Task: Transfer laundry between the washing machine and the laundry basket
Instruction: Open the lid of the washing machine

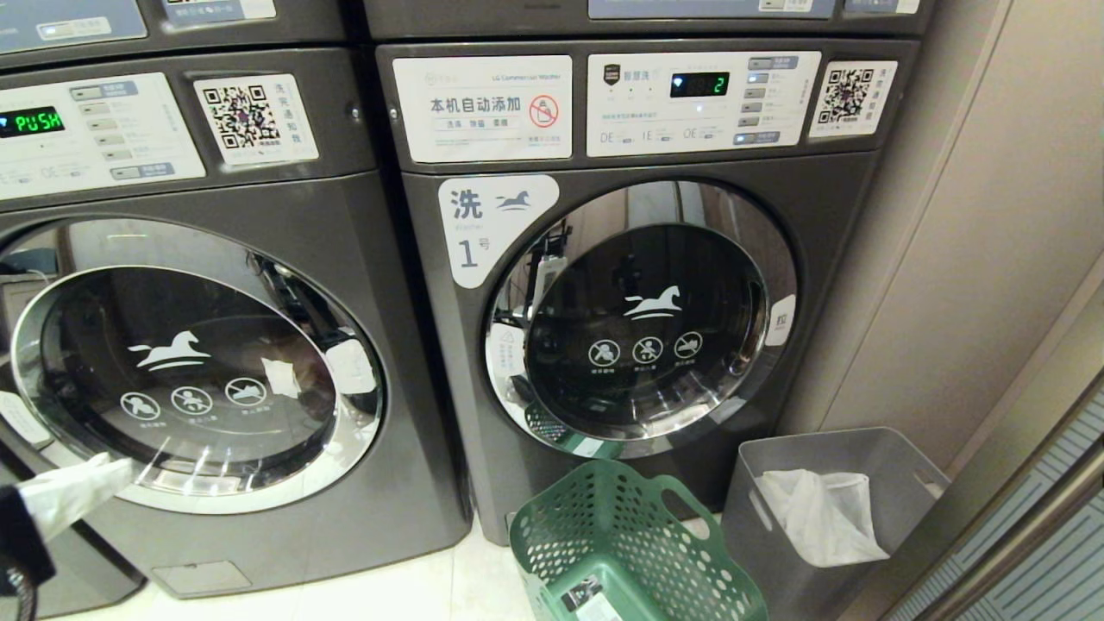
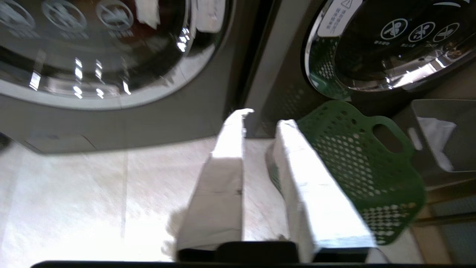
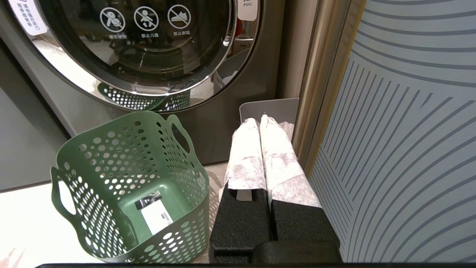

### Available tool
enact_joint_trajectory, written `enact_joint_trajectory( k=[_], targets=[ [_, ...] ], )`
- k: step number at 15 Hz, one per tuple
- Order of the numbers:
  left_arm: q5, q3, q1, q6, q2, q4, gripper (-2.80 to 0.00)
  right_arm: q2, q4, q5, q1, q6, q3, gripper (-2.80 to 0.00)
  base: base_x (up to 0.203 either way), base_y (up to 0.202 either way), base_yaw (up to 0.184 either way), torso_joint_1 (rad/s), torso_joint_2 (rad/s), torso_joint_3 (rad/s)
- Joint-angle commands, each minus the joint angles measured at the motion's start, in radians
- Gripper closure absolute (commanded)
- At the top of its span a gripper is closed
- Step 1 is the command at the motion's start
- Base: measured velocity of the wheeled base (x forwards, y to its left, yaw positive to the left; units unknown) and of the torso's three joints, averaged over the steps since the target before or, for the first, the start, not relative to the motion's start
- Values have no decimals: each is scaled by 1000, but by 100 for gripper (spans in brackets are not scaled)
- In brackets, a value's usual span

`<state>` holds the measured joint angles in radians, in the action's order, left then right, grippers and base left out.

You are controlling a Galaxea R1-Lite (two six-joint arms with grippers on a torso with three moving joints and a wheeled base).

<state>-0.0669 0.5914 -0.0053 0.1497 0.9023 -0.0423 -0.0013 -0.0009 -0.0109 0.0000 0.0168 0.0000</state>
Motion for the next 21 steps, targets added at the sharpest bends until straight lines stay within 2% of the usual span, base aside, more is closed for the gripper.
enact_joint_trajectory(
  k=[1,3,7,9,11,13,15,18,21],
  targets=[
    [-34,61,5,95,249,17,-280,1,0,0,1,0,0,0,0,0,0,0,0,0],
    [-91,28,35,129,291,110,-280,1,-1,0,0,0,0,0,0,0,0,0,0,0],
    [-267,-39,92,119,426,332,-280,1,-1,0,0,0,0,0,0,0,0,0,0,0],
    [-344,-39,152,70,541,387,-280,1,-1,0,1,0,0,0,0,0,0,0,0,0],
    [-413,-30,222,-44,663,458,-280,1,-1,0,2,0,0,0,0,0,0,0,0,0],
    [-446,-24,270,-151,798,597,-280,1,-1,0,1,0,0,0,0,0,0,0,0,0],
    [-467,-1,297,-218,930,768,-280,1,-1,0,0,0,0,0,0,0,0,0,0,0],
    [-477,35,302,-246,1075,1021,-280,1,-1,0,2,0,0,0,0,0,0,0,0,0],
    [-481,71,299,-251,1183,1194,-280,1,-1,0,2,0,0,0,0,0,0,0,0,0]
  ],
)
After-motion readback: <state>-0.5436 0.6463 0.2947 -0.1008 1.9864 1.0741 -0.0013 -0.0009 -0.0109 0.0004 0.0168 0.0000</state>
